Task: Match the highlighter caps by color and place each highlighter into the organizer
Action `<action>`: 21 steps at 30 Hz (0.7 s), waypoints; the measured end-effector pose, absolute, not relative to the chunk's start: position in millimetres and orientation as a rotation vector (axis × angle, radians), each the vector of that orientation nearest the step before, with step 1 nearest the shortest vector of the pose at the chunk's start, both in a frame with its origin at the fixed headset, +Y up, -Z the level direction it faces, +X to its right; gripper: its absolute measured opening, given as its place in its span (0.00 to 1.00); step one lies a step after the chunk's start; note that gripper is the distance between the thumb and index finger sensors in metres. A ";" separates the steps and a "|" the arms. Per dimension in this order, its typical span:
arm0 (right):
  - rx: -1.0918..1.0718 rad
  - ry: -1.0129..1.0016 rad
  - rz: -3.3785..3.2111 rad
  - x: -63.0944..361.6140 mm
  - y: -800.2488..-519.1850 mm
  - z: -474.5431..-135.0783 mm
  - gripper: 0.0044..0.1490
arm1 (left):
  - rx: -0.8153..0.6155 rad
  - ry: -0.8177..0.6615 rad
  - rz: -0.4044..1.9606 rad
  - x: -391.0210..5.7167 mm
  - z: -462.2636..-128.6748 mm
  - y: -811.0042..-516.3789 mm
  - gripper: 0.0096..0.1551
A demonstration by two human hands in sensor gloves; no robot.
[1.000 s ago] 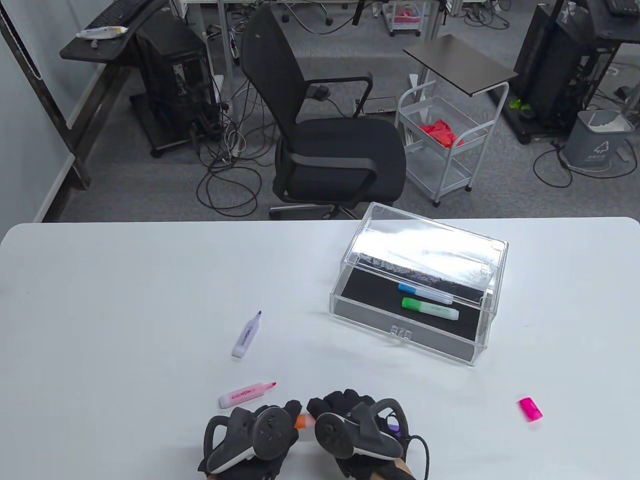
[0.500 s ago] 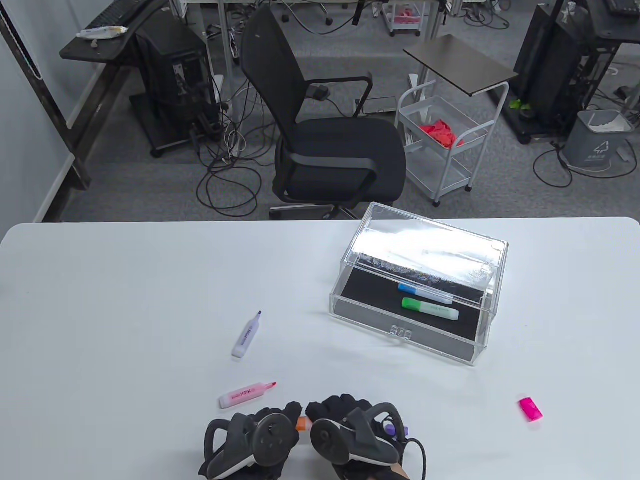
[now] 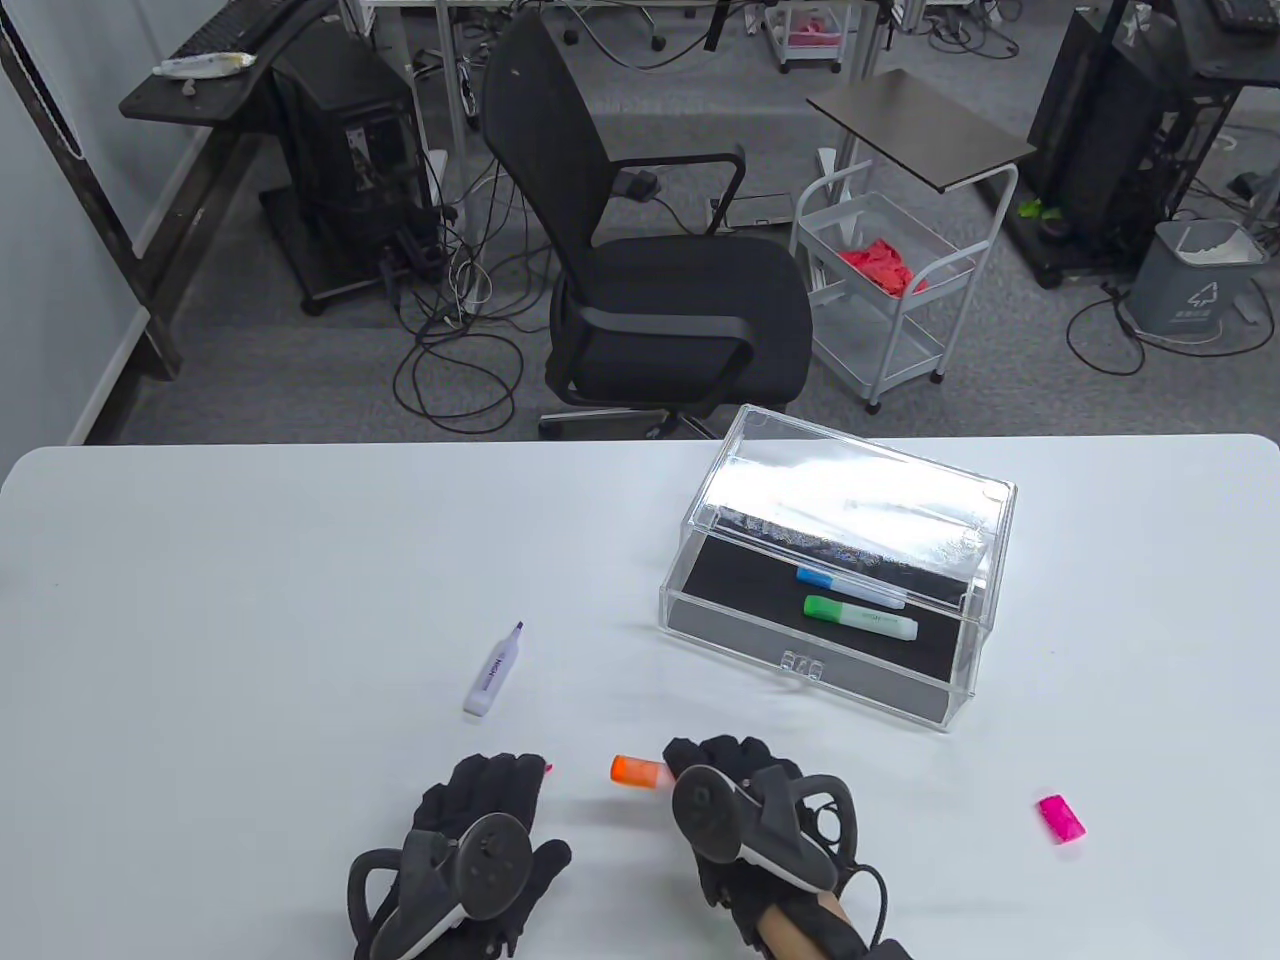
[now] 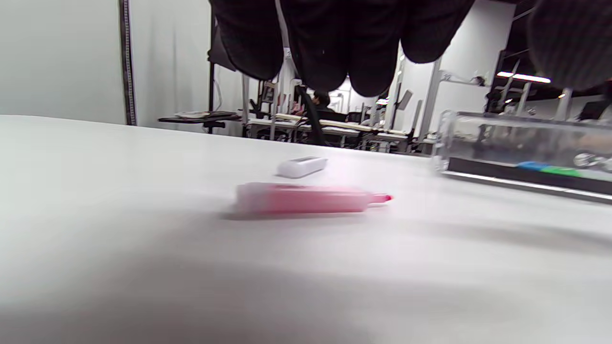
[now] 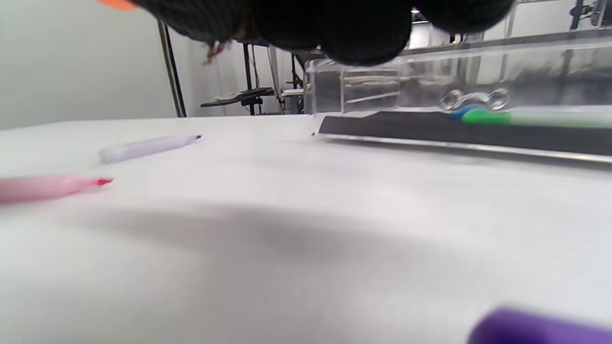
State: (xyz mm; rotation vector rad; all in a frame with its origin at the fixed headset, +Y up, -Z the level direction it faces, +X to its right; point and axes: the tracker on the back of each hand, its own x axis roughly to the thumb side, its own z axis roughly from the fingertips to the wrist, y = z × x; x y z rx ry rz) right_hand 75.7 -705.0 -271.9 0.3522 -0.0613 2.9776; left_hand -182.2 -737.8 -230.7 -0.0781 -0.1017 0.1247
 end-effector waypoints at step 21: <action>-0.371 0.093 2.926 176.1 -673.0 -387.5 0.36 | -0.232 0.059 0.121 -213.7 -240.3 -753.5 0.55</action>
